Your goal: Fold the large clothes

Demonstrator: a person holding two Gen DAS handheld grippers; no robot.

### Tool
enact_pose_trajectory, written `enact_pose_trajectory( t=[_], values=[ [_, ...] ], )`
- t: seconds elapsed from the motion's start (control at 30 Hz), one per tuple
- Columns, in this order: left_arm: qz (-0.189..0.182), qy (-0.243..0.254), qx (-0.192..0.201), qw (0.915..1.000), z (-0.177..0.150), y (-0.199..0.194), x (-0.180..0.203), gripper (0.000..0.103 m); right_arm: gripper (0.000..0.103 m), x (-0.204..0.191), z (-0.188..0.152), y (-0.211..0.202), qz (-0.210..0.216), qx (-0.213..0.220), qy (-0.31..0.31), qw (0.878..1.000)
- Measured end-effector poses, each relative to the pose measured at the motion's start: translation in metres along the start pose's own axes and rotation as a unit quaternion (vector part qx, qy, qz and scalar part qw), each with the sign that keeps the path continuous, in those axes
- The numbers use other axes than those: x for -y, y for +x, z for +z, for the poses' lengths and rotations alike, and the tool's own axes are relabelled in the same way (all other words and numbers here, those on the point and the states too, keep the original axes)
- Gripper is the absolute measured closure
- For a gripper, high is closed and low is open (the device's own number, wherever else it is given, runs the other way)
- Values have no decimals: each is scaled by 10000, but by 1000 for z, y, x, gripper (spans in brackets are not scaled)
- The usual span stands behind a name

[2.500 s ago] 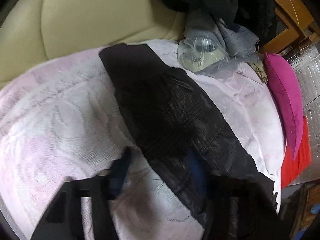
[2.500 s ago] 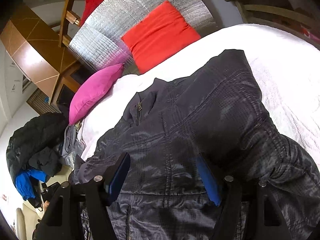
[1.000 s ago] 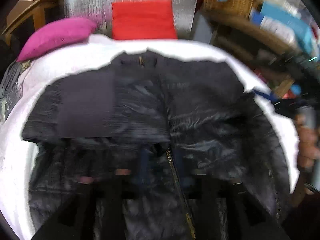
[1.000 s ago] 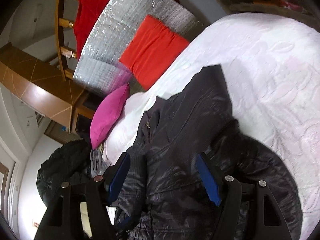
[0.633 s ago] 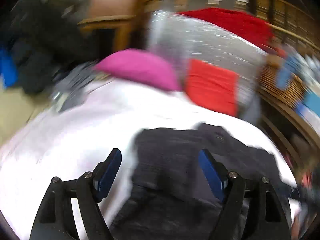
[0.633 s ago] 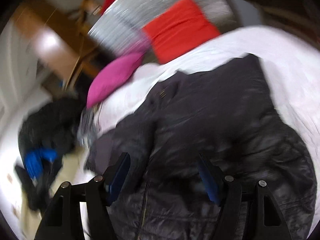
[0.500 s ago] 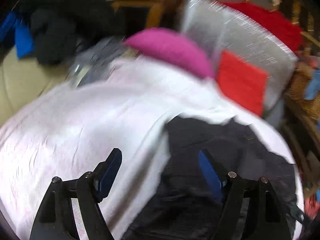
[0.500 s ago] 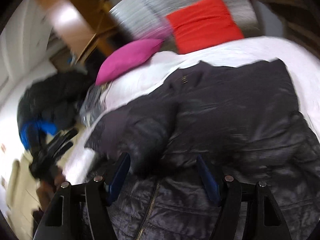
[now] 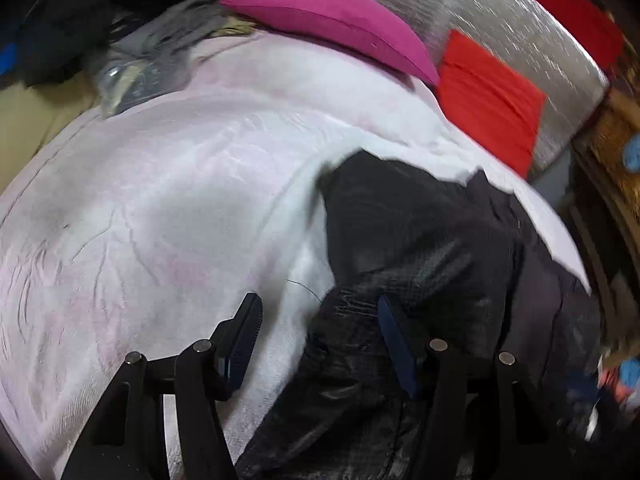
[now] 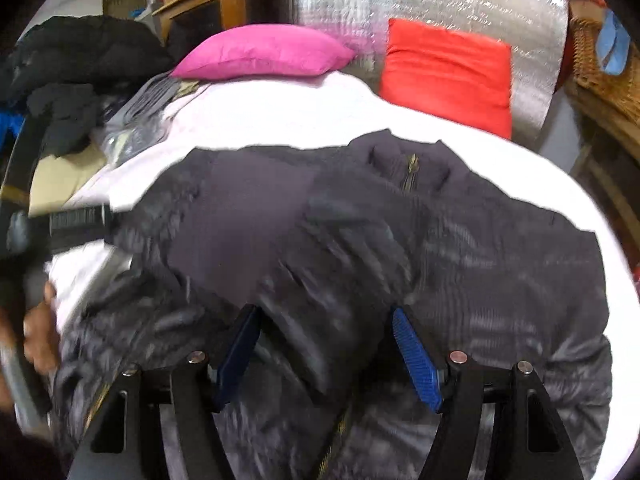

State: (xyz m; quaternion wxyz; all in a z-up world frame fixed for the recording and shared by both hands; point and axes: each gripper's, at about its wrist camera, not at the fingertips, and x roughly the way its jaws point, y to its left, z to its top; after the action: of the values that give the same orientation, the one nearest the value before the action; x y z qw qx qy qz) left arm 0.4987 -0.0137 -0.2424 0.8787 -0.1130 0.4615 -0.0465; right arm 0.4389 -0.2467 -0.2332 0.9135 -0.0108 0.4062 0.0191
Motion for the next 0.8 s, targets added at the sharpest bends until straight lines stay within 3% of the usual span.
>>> enact_pose_trajectory(
  t=[0.07,0.1,0.13,0.23,0.27,0.37,0.4,0.43,0.47,0.57,0.7,0.8],
  values=[
    [-5,159,-31,9999,-2,2,3,43,35,5,11,-4,-240,217,184,9993],
    [-36,183,-47,9998,-3,2,3,43,44,10,15,-8,-287,342,312,9985],
    [-71,166,-64,9998,-3,2,2,43,70,16,20,-9,-272,370,466,9979],
    [-171,54,-103,9998,-3,3,-4,43,74,49,26,-12,-153,259,1080,9937],
    [-178,48,-99,9998,-3,3,-4,43,74,60,26,-16,126,244,1293,9912],
    [-117,304,-90,9994,-6,4,4,48,63,63,27,-22,1080,33,1588,9814],
    [-78,386,-108,9992,-7,6,6,48,53,60,29,-18,1295,-142,1662,9774],
    [13,462,-137,9988,-8,7,9,48,25,54,30,-14,1410,-312,1706,9747],
    [65,479,-161,9987,-9,8,9,48,21,46,29,-14,1496,-357,1711,9732],
    [-72,269,-207,9994,-6,6,0,48,21,16,33,-13,1509,-207,1341,9792],
    [-84,81,-172,9998,1,0,-18,48,21,-27,33,7,871,-323,330,9951],
    [102,-32,-20,9999,8,-10,-37,50,21,-44,21,20,343,-272,-376,9983]
  ],
)
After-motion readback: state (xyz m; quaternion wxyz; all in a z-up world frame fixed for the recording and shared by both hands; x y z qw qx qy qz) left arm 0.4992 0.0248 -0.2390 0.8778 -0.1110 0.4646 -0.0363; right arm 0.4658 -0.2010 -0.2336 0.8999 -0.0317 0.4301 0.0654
